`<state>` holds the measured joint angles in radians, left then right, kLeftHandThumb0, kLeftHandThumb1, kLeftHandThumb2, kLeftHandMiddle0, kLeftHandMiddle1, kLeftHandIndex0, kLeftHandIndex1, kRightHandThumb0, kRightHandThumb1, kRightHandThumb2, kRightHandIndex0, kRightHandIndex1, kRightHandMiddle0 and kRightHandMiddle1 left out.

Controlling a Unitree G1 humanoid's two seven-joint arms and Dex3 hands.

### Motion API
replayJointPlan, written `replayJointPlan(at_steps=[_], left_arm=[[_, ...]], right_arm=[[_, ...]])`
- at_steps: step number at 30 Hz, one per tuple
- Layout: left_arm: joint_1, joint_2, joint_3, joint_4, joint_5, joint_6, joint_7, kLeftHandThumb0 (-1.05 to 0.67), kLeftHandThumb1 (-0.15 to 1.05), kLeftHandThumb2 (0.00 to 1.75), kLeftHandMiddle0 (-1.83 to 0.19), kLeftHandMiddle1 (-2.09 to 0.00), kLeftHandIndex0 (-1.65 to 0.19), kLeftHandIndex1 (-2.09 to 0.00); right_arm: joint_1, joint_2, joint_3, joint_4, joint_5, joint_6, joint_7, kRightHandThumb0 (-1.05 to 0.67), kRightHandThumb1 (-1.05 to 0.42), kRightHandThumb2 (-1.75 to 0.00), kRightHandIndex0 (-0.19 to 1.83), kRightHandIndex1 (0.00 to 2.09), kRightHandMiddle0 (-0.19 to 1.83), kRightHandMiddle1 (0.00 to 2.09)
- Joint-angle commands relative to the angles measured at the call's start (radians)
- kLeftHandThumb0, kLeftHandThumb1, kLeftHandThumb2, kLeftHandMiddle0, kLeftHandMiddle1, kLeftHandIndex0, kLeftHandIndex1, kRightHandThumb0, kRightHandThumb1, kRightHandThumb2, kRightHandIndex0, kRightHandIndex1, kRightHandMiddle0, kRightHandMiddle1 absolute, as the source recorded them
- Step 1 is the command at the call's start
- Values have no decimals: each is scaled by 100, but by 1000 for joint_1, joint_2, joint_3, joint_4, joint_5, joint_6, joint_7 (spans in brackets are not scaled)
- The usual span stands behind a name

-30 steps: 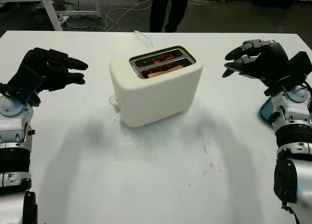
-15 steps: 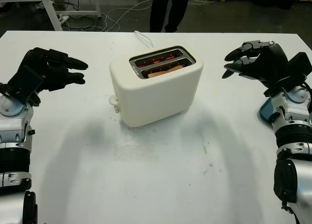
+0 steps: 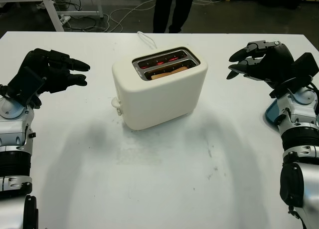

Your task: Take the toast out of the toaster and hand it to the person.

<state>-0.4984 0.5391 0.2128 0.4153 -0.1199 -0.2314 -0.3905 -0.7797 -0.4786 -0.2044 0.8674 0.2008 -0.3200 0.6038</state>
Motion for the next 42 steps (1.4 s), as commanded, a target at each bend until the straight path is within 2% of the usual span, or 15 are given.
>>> replayJointPlan(at_steps=[1,20,38,42], left_arm=[[-14,-6,-2,12,-4,-11,-6,-105,76,0,-148,-13,-141,0],[-4,-6,-2,-12,2,9,8,-105,75,0,-149,-13,-141,-1],[-4,-8,0,8,1,-21,5,-105,76,0,-149,-13,-141,0],[3,-7,-3,-6,9,0,16,-105,75,0,-150,-13,-142,-1]], right_arm=[[-8,1,1,-2,-5,-3,1,-56,-64,-1,125,79,124,47],[-10,4,-4,8,12,9,9,-56,-63,0,126,80,124,48],[-19,7,-22,45,30,-18,41,-56,-63,0,127,77,124,46],[-20,6,-25,50,24,-16,40,-56,-63,0,128,77,125,45]])
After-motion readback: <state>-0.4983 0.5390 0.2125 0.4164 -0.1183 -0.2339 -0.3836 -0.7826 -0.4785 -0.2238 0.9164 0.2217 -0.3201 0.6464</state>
